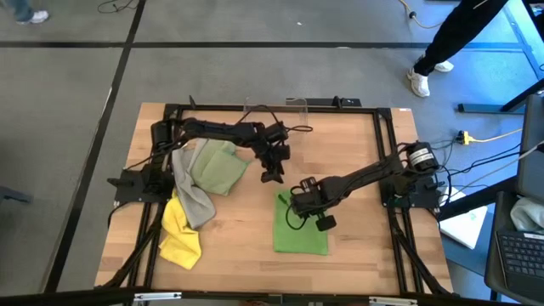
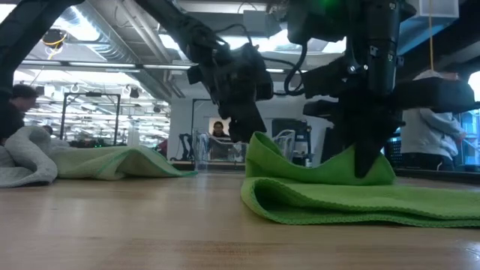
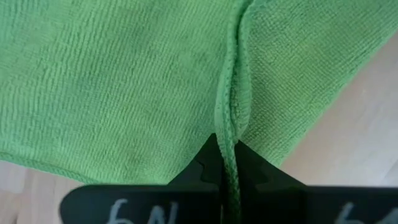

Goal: Fold microfiber towels
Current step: Fold the green microfiber cloth

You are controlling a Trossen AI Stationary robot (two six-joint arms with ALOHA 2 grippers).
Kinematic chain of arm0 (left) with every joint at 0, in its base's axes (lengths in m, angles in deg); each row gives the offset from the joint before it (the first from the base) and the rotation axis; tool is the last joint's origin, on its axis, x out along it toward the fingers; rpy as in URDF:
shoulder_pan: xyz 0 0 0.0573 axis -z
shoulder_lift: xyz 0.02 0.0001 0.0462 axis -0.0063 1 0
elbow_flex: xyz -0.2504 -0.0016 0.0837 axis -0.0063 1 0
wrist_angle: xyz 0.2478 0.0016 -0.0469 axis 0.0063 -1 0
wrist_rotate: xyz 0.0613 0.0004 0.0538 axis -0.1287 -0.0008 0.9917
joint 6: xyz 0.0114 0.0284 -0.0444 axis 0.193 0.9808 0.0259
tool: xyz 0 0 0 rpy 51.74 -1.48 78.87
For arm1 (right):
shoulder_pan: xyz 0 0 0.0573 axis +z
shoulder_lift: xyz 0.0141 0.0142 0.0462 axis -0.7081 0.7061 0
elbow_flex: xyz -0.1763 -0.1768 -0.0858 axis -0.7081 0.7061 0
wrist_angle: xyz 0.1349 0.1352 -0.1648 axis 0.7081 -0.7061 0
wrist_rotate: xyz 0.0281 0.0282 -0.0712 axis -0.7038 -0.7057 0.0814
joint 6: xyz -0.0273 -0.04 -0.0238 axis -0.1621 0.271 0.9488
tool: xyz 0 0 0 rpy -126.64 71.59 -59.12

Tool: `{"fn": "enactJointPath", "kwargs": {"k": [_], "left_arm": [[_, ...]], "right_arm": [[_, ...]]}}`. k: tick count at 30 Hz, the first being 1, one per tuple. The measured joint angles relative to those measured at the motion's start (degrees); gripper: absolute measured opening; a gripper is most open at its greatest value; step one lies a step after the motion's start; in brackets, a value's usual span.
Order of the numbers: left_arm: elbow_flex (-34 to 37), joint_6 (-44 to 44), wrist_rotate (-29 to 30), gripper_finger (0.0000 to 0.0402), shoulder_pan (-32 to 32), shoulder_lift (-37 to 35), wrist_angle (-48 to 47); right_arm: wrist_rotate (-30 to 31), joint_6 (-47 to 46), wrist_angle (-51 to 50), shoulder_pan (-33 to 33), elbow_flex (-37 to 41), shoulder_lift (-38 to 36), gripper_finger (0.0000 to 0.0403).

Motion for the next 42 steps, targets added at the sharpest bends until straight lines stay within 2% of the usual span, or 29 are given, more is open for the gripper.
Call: {"fn": "enactJointPath", "kwargs": {"k": [2,5,9,18,24,30,42], "left_arm": [[-0.04,0.38,-2.52,0.0215,0.96,-0.21,-0.44],[-0.03,4.57,-2.56,0.0215,3.15,-0.22,-3.22],[-0.03,9.86,3.76,0.0218,5.95,-0.22,-5.06],[-0.07,11.86,17.39,0.0227,9.44,-2.15,-1.54],[-0.05,16.20,20.42,0.0228,12.00,-2.15,-2.90],[-0.05,16.45,29.43,0.0228,13.24,-2.13,-3.03],[-0.05,15.88,30.69,0.0225,15.78,-1.70,-1.54]], "right_arm": [[-0.02,-0.23,-1.11,-0.03,0.00,-0.26,0.0010],[-0.04,-0.41,-1.09,-0.05,0.00,-0.49,0.0010],[-0.07,-0.27,-0.99,-0.14,0.00,-0.50,0.0013],[-0.23,-0.53,-0.97,-1.69,0.00,-0.50,0.0016],[-0.24,-1.16,-1.43,-2.09,0.00,-0.50,0.0013],[-0.24,-1.16,-1.45,-2.09,0.00,-0.50,0.0016],[-0.24,-1.18,-1.50,-2.36,0.00,-0.50,0.0017]]}}
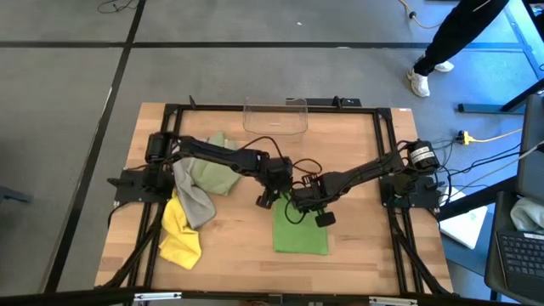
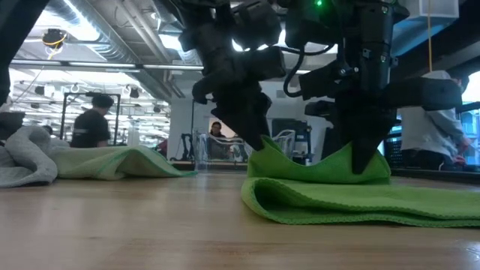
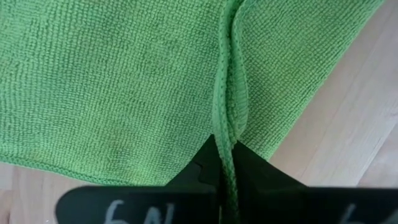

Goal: Fold microfiber towels
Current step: Fold the green microfiber cloth

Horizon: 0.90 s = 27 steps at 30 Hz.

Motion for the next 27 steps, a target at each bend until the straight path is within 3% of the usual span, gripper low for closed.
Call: {"fn": "enactJointPath", "kwargs": {"k": [7,14,20,27], "left_arm": [[0.00,0.54,10.50,0.0224,1.72,0.14,0.73],[0.00,0.64,10.78,0.0209,2.17,0.14,1.42],[0.00,0.68,10.77,0.0154,2.30,0.14,1.19],[0.00,0.69,10.78,0.0062,2.29,0.14,1.08]], "right_arm": [[0.00,0.00,0.02,-0.10,-0.01,0.00,0.0012],[0.00,0.00,0.00,-0.10,-0.02,0.00,0.0019],[0.02,0.00,0.00,-0.10,-0.02,0.00,0.0012],[0.10,-0.41,-0.54,-0.10,-0.02,0.00,0.0017]]}}
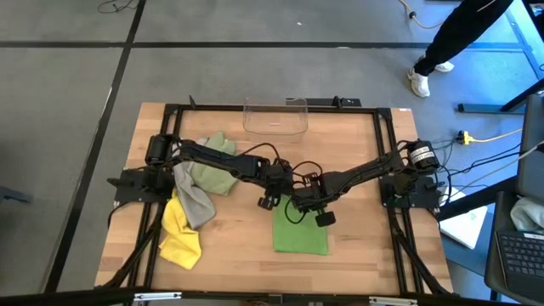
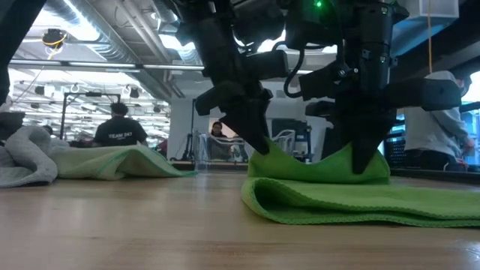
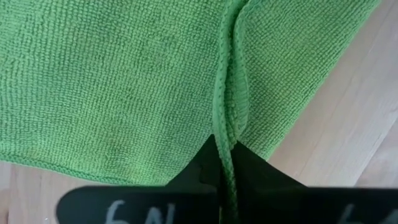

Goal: Fold microfiber towels
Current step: Fold the green microfiber cloth

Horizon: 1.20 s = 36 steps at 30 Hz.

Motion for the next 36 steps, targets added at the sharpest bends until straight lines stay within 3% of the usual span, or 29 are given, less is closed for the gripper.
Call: {"fn": "enactJointPath", "kwargs": {"k": [5,13,21,28,36], "left_arm": [[0.00,-0.09,0.10,0.0006,-0.02,0.00,0.01],[0.02,-1.40,5.35,0.0001,0.46,-2.16,-0.71],[-0.05,-4.67,5.31,0.0000,2.57,-6.79,-0.77],[-0.07,-7.70,5.17,0.0000,5.44,-8.47,-1.63],[-0.06,-10.22,5.11,0.0000,7.77,-8.61,-2.12]], "right_arm": [[1.39,-2.70,-1.28,-0.07,-0.44,-1.26,0.0013],[1.44,-5.00,-2.47,-0.11,-0.83,-7.69,0.0017],[1.48,-7.70,-4.74,0.33,-0.85,-12.47,0.0006],[1.06,-9.07,-4.99,2.27,-0.85,-13.25,0.0019],[0.26,-12.58,-4.96,5.69,-0.85,-13.25,0.0007]]}}
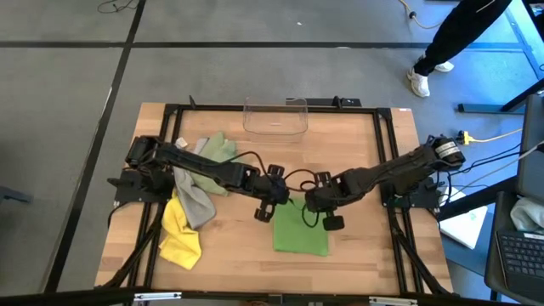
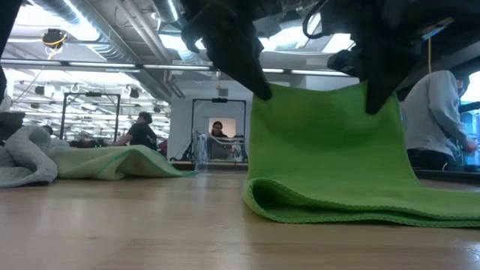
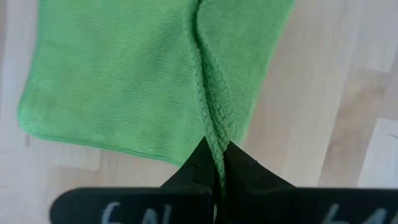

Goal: Fold microfiber towels
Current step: Fold the green microfiber cloth

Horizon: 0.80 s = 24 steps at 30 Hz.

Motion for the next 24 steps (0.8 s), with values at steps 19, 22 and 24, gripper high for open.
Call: {"fn": "enactJointPath", "kwargs": {"k": [19,22,24], "left_arm": [[0.06,-8.09,-2.20,0.0000,6.09,0.80,0.97],[0.05,-8.40,-2.08,0.0000,7.19,1.86,1.96],[0.06,-8.77,-1.88,0.0000,7.81,2.75,3.25]], "right_arm": [[-0.42,-9.06,6.05,7.86,0.02,0.07,0.0016],[-0.40,-11.73,6.63,9.65,0.02,0.09,0.0009],[0.09,-13.22,7.08,10.59,0.26,0.25,0.0008]]}}
